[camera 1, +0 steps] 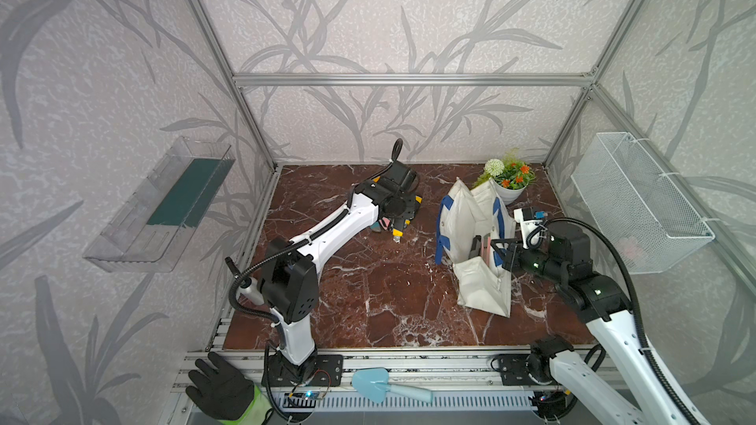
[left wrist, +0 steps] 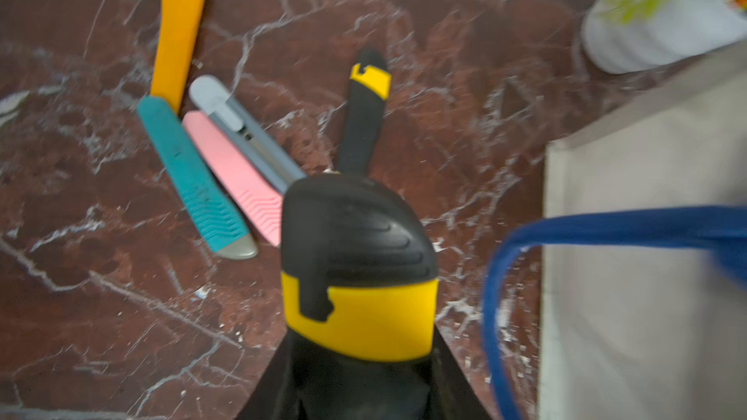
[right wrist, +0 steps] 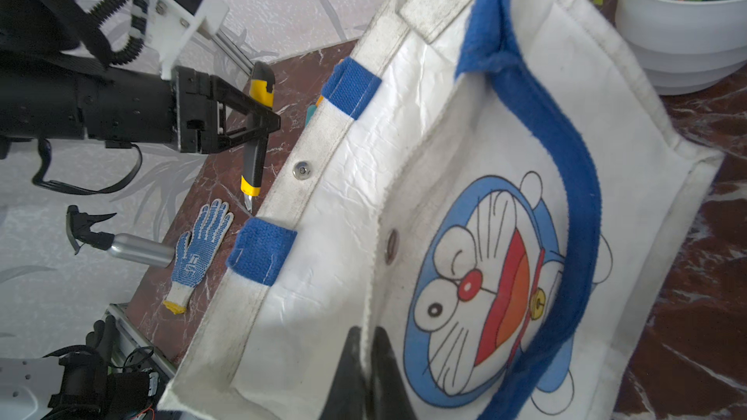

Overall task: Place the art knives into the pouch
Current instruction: Pick up the utility knife at the center of the board, then place the utility knife in the pouch.

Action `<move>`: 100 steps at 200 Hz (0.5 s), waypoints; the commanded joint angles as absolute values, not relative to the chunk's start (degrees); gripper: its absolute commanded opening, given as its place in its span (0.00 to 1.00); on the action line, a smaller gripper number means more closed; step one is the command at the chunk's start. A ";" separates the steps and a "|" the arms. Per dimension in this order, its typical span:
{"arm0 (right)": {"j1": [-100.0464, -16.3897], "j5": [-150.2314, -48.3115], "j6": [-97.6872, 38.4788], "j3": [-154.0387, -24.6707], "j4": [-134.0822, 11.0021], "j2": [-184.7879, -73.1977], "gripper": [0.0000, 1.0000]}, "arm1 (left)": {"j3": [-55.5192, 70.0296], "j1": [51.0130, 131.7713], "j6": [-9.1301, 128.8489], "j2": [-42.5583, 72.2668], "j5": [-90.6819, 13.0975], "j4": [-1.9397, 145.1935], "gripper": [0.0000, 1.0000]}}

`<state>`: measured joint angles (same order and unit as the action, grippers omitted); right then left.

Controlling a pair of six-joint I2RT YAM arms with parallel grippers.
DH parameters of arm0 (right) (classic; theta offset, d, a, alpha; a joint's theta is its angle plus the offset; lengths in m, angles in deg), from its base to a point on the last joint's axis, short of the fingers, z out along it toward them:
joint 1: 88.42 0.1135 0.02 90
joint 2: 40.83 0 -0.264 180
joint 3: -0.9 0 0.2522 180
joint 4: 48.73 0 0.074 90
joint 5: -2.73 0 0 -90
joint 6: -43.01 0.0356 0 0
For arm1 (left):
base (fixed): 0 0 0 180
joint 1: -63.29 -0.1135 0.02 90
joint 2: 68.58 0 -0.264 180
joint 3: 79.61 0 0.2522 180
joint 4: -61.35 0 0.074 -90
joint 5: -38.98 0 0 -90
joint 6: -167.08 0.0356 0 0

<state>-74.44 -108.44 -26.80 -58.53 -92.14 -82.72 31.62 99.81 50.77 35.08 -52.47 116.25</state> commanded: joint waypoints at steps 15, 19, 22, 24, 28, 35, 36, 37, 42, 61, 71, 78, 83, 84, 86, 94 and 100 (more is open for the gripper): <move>-74.44 -112.61 -25.75 -61.71 -87.84 -83.53 0.00 | 40.85 102.20 52.61 33.20 -48.13 118.49 0.25; -74.46 -112.76 -25.73 -62.01 -87.95 -83.67 0.00 | 41.56 102.35 52.56 33.37 -47.62 118.37 0.25; -74.45 -112.96 -25.87 -62.18 -88.04 -83.77 0.00 | 42.14 102.53 52.56 33.52 -47.34 118.40 0.25; -74.45 -113.05 -25.85 -62.28 -88.13 -83.80 0.00 | 42.45 102.59 52.56 33.66 -47.16 118.30 0.25; -74.45 -113.19 -25.86 -62.45 -88.21 -83.92 0.00 | 43.18 102.73 52.56 33.89 -46.93 118.35 0.25; -74.45 -113.40 -25.97 -62.68 -88.25 -84.09 0.00 | 44.53 103.07 52.63 34.35 -46.72 118.51 0.25; -74.45 -113.39 -25.98 -62.74 -88.24 -84.13 0.00 | 44.67 103.18 52.59 34.39 -46.72 118.56 0.25; -74.45 -113.34 -25.98 -62.76 -88.24 -84.14 0.00 | 44.87 103.19 52.58 34.41 -46.72 118.59 0.25; -74.43 -113.42 -25.90 -62.76 -88.20 -84.17 0.00 | 45.87 103.47 52.56 34.86 -46.56 118.78 0.25; -74.40 -113.40 -25.66 -62.61 -87.89 -84.33 0.00 | 48.73 105.22 52.73 36.26 -46.20 118.97 0.25; -74.45 -113.46 -25.50 -62.61 -87.87 -84.50 0.00 | 50.33 106.34 52.90 37.10 -45.94 119.34 0.25; -74.44 -113.64 -25.36 -62.68 -87.90 -84.47 0.00 | 51.36 107.02 53.07 37.75 -45.82 119.64 0.25; -74.42 -113.86 -25.30 -62.61 -87.97 -84.42 0.00 | 52.24 107.44 53.26 38.34 -45.63 119.92 0.25; -74.43 -113.88 -25.29 -62.61 -87.97 -84.38 0.00 | 52.39 107.51 53.26 38.45 -45.56 119.97 0.25; -74.44 -113.92 -25.28 -62.61 -88.04 -84.34 0.00 | 52.77 107.70 53.26 38.54 -45.46 120.12 0.25; -74.43 -114.12 -25.20 -62.53 -88.15 -84.16 0.00 | 54.02 108.22 53.48 39.36 -45.44 120.67 0.25; -74.45 -114.08 -25.06 -62.37 -88.16 -83.88 0.00 | 54.91 108.65 53.64 39.98 -45.24 121.07 0.25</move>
